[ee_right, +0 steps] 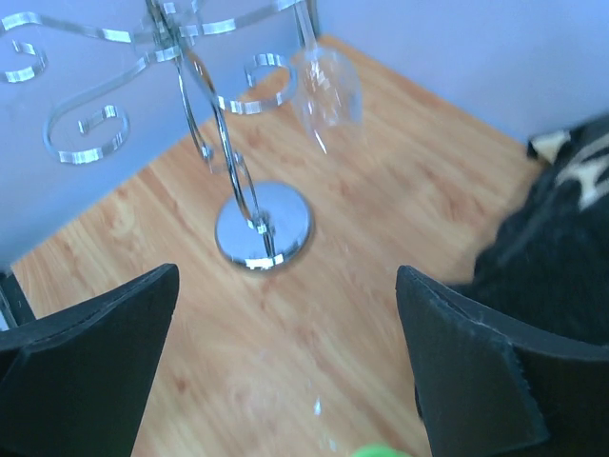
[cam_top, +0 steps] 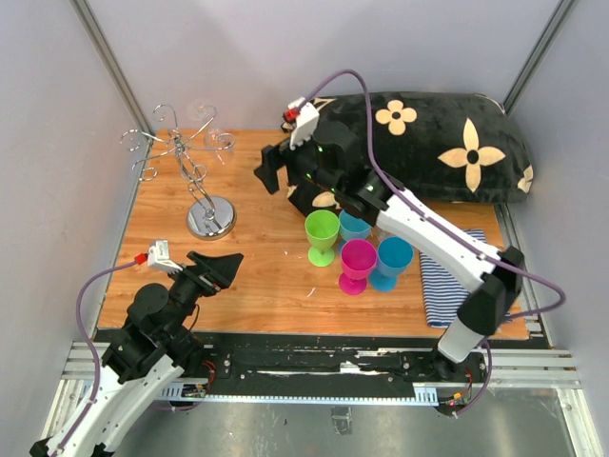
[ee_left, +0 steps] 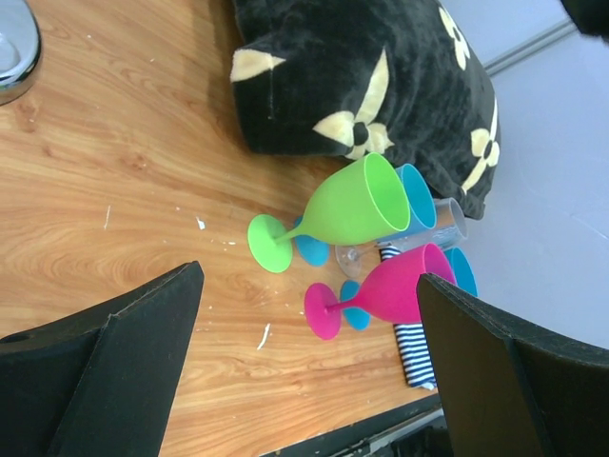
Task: Take the wine glass off the wine glass rack
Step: Pick up the wine glass from the wine rack.
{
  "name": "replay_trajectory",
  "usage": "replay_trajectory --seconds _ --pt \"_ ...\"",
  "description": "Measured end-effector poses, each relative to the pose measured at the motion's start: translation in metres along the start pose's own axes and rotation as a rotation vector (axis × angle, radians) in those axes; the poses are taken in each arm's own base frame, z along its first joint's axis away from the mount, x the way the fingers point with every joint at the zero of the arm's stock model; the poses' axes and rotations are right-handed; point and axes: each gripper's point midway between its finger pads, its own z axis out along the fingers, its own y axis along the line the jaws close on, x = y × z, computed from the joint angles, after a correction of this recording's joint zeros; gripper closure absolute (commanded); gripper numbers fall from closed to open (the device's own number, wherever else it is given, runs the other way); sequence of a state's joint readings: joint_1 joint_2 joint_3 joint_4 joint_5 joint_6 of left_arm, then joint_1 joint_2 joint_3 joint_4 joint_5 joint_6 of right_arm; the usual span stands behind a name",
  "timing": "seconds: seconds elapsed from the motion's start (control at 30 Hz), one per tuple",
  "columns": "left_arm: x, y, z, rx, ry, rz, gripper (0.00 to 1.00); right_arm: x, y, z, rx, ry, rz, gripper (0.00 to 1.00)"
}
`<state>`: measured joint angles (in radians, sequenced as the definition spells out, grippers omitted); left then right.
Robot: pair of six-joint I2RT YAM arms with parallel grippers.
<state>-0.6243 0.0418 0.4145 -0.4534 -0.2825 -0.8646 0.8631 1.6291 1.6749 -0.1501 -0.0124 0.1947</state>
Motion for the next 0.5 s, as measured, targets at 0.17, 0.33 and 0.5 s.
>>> replay_trajectory --seconds 0.17,0.33,0.5 --pt "0.002 0.005 -0.001 -0.022 0.011 0.006 0.00 -0.019 0.012 0.048 -0.100 -0.085 -0.015 0.02" --pt "0.005 0.008 -0.003 -0.037 0.024 0.000 0.00 -0.038 0.018 0.094 -0.158 -0.138 -0.020 0.01" --pt "0.006 0.010 -0.004 -0.040 0.027 -0.002 0.00 -0.048 0.029 0.120 -0.253 -0.174 0.028 0.02"
